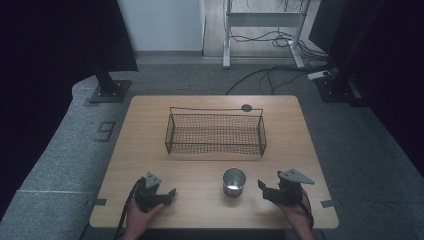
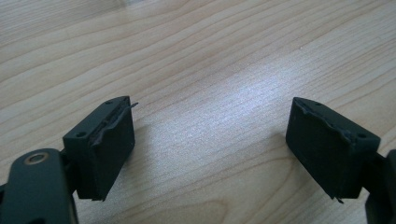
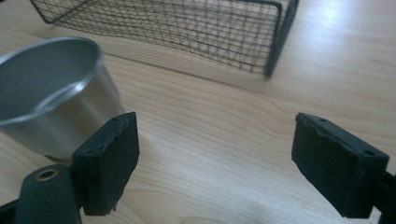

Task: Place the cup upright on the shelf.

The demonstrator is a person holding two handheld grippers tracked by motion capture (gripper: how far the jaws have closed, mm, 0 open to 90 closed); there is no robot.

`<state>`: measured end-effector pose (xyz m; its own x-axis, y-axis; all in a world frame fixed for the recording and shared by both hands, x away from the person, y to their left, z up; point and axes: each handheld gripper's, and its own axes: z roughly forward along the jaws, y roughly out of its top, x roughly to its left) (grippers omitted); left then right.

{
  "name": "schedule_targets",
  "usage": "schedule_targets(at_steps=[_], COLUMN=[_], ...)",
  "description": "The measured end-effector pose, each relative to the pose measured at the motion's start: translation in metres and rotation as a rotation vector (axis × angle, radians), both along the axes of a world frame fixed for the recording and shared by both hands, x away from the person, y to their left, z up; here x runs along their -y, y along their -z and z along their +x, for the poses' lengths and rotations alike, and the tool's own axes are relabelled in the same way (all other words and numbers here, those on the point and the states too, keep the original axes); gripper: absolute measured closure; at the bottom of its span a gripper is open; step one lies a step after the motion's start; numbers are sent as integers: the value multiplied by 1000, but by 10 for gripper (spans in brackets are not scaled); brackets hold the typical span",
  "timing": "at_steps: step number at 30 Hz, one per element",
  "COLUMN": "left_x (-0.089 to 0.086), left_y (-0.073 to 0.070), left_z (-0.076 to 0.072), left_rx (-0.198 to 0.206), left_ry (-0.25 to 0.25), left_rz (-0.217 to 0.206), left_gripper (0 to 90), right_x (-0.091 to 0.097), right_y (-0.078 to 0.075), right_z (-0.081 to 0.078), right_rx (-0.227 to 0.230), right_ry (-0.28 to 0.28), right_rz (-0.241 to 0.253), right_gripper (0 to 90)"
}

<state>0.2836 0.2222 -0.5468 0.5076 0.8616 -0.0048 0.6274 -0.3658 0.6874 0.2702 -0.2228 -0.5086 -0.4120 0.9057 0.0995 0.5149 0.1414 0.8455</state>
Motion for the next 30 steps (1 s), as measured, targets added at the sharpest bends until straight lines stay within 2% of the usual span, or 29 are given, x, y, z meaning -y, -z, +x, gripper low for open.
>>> schedule_targets(at_steps=[5,16,30], left_x=[0,0,0], left_y=[0,0,0], left_z=[0,0,0], left_rx=[0,0,0], left_ry=[0,1,1], left_rz=[0,0,0], left_gripper=[155,156,156], right_x=[-7,-23,-46], right_y=[-8,-21,-25], right_z=[-5,-11,-10], right_rx=[24,49,46], right_ry=[-33,-98,-169], right_rz=[9,26,32], right_gripper=[154,151,133])
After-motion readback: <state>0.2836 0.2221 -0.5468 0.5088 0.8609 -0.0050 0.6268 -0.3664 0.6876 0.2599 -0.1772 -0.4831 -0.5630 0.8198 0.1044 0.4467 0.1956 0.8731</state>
